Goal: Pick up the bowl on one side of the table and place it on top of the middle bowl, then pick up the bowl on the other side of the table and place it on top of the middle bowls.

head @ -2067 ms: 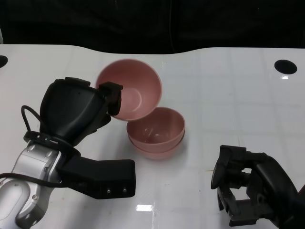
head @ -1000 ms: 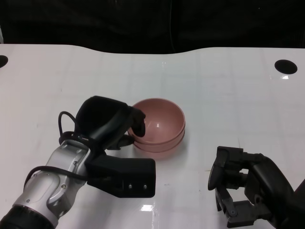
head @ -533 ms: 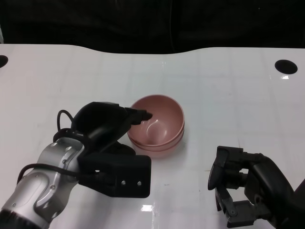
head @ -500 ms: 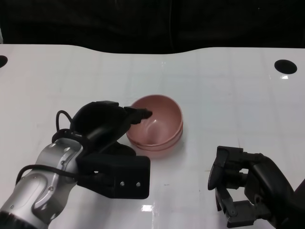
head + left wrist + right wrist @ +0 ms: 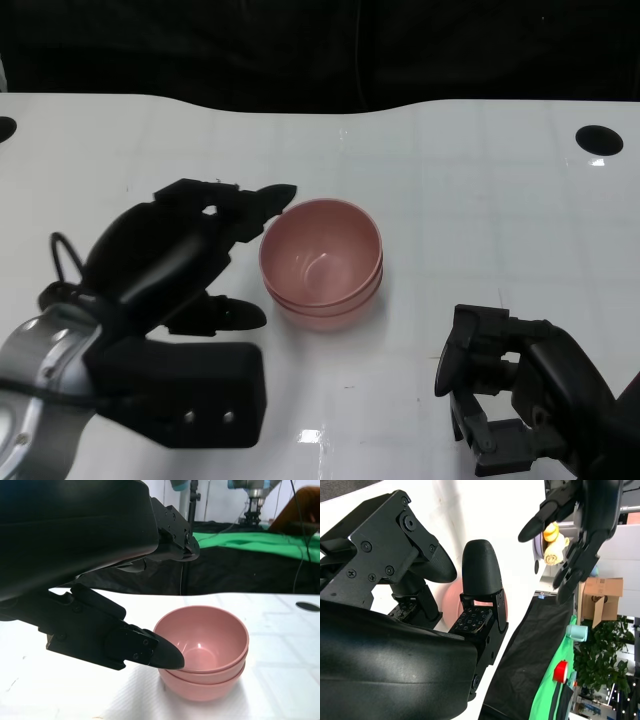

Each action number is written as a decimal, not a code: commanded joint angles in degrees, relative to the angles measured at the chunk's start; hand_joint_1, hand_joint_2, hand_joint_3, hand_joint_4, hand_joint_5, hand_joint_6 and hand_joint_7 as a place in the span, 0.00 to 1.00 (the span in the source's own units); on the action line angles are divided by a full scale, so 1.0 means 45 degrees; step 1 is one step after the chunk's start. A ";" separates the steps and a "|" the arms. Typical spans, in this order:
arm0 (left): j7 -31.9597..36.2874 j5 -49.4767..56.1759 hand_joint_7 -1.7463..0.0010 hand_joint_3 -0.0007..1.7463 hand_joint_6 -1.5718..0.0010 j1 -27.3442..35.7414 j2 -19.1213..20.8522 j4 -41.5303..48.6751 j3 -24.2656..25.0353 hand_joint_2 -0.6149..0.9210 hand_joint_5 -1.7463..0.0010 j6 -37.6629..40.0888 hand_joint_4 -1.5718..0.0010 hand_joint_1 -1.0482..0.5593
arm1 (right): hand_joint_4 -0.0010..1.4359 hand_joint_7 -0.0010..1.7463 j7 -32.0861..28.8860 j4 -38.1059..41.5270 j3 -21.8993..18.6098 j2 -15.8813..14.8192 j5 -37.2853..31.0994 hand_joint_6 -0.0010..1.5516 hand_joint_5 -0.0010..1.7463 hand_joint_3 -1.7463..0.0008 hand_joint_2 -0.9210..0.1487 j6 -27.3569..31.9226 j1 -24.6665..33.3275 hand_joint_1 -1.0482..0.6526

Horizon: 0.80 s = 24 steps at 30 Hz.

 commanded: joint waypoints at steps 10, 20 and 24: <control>0.0623 -0.6292 0.91 0.08 0.62 0.3919 -0.2217 -0.1805 0.2817 1.00 0.53 -0.1460 0.76 0.40 | 0.65 0.86 -0.0018 -0.0060 -0.0136 0.0004 0.0113 0.54 1.00 0.12 0.57 0.0118 0.0036 0.58; 0.0145 -1.2363 0.60 0.14 0.50 0.5688 -0.3949 -0.3511 0.3382 1.00 0.34 0.1582 0.56 0.50 | 0.62 0.81 0.0284 -0.0230 -0.0392 -0.0160 0.0458 0.54 0.97 0.14 0.54 0.0421 0.0020 0.59; 0.0057 -1.3660 0.38 0.44 0.54 0.5764 -0.4163 -0.3441 0.3577 0.83 0.21 0.2768 0.55 0.53 | 0.62 0.79 0.0422 -0.0295 -0.0474 -0.0194 0.0525 0.54 0.94 0.15 0.54 0.0375 0.0146 0.59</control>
